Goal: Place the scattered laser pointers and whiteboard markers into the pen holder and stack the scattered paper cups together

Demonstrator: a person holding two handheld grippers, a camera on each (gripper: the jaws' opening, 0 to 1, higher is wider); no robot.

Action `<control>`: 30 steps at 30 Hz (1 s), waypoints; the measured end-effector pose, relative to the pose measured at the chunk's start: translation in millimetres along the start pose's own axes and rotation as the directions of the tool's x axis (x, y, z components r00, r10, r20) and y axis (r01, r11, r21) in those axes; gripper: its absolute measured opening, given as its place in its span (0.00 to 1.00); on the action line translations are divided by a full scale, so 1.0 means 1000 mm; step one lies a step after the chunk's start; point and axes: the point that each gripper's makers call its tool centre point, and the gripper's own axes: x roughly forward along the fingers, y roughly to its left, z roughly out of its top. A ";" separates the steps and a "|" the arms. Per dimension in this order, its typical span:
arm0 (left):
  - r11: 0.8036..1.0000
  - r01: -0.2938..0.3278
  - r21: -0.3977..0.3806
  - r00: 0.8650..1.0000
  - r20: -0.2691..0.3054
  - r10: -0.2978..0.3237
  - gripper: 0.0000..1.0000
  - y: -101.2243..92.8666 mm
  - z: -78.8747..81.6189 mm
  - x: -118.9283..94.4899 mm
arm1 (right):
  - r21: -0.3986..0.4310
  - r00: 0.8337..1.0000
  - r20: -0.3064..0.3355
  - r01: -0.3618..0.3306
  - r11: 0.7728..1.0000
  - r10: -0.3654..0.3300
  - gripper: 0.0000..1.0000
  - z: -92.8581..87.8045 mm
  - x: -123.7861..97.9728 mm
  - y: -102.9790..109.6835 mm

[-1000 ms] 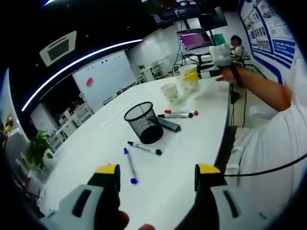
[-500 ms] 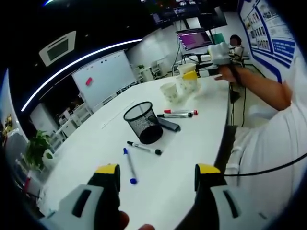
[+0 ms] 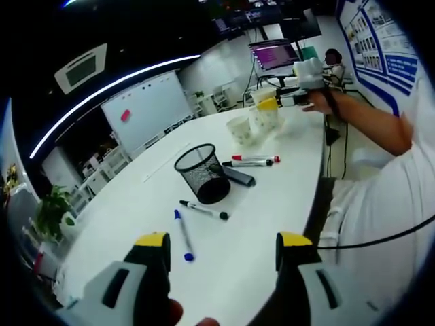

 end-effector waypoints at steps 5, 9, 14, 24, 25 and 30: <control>1.000 0.005 0.005 1.000 -0.003 -0.005 0.63 -0.001 0.000 0.000 | 0.013 1.000 -0.001 0.003 1.000 -0.003 0.47 0.001 0.000 0.000; 1.000 0.003 0.003 1.000 -0.005 -0.003 0.63 0.000 -0.001 0.001 | 0.012 1.000 -0.002 0.005 1.000 -0.005 0.47 0.000 0.001 -0.001; 1.000 -0.006 -0.004 1.000 -0.005 0.006 0.63 0.002 -0.002 0.000 | 0.013 1.000 -0.002 0.005 1.000 -0.005 0.47 0.000 0.003 -0.003; 1.000 0.006 -0.002 1.000 -0.003 -0.006 0.63 -0.003 -0.002 0.002 | 0.019 1.000 -0.005 0.014 1.000 -0.014 0.47 0.000 0.006 -0.007; 1.000 0.006 -0.002 1.000 -0.002 -0.006 0.63 -0.003 -0.002 0.003 | 0.018 1.000 -0.005 0.015 1.000 -0.014 0.47 0.000 0.006 -0.007; 1.000 0.000 -0.009 1.000 -0.006 0.000 0.63 -0.001 -0.004 0.004 | 0.015 1.000 -0.001 0.022 1.000 -0.022 0.47 0.004 0.006 -0.010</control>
